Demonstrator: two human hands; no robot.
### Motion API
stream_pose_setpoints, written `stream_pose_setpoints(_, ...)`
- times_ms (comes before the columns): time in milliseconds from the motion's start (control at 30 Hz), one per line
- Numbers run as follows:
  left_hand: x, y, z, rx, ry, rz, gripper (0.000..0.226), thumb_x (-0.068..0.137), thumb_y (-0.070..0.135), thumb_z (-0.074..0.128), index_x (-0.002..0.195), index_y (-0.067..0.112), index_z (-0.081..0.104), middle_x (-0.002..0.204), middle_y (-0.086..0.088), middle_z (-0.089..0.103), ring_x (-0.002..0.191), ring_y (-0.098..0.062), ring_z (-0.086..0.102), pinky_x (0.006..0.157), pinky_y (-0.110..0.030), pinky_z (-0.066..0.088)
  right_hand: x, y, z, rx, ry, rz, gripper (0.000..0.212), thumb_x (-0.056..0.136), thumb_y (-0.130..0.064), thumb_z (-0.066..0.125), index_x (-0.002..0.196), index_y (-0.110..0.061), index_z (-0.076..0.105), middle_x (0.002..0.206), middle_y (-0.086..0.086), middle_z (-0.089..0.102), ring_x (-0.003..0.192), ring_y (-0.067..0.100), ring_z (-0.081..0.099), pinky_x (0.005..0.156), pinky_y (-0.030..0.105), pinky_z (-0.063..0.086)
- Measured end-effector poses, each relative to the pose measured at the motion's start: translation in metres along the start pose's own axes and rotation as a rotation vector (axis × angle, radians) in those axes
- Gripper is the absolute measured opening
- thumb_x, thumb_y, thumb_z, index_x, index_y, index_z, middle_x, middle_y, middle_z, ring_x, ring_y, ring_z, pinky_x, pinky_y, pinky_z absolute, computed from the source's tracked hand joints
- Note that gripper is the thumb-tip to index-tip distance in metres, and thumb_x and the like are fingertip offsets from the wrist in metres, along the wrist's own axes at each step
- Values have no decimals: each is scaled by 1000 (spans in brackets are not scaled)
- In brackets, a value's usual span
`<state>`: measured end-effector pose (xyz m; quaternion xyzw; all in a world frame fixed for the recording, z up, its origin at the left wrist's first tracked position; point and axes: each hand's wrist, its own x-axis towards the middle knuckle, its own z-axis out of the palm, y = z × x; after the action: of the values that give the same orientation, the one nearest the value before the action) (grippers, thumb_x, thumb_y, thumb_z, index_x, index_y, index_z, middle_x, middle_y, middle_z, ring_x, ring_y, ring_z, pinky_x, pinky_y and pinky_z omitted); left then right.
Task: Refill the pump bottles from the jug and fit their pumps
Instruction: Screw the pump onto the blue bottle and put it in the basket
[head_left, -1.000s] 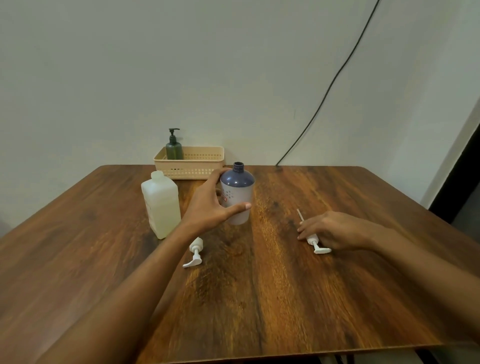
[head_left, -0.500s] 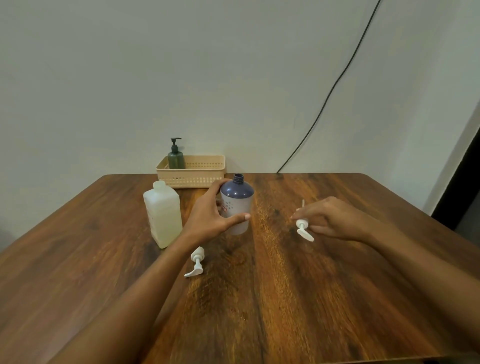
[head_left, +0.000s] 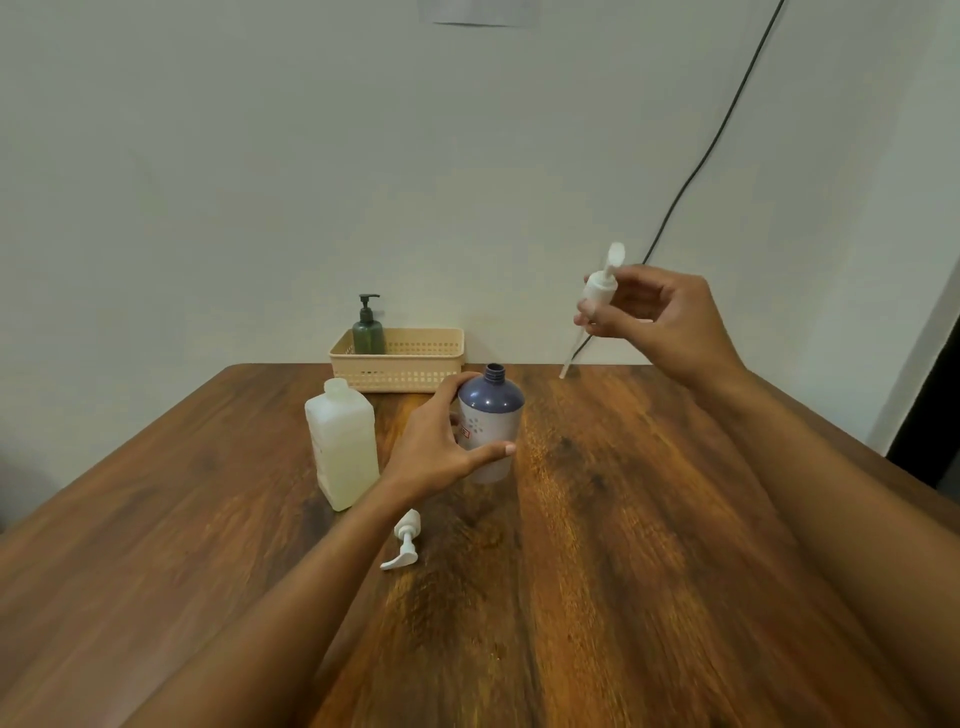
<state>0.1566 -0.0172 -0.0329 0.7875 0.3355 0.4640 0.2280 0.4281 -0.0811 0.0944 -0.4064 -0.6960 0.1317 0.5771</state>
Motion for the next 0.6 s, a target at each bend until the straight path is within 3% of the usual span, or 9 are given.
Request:
stream_pose_setpoints(167,0,0,1,2,-7,-6,94,67,67,84,145,33,44,134,19,60,118,5,59,91,-11,49,13,-17,15,290,29,23,31,94,-12,84,121,-2,76,104,19,82,99,34,83,88,39,67)
stream_pose_setpoints(333,0,3,2,11,-11,-15,96,66,69,82,146,34,43,133,22,58,114,11,57,85,-4,47,21,-19,24,359,7,35,30,95,-16,84,122,-5,76,105,17,82,102,37,82,90,43,66)
stream_pose_setpoints(600,0,5,1,24,-23,5,97,67,68,82,147,30,43,137,15,59,116,3,58,87,-7,47,21,-9,43,349,-38,95,35,94,-12,85,124,0,74,107,18,82,101,33,82,89,40,67)
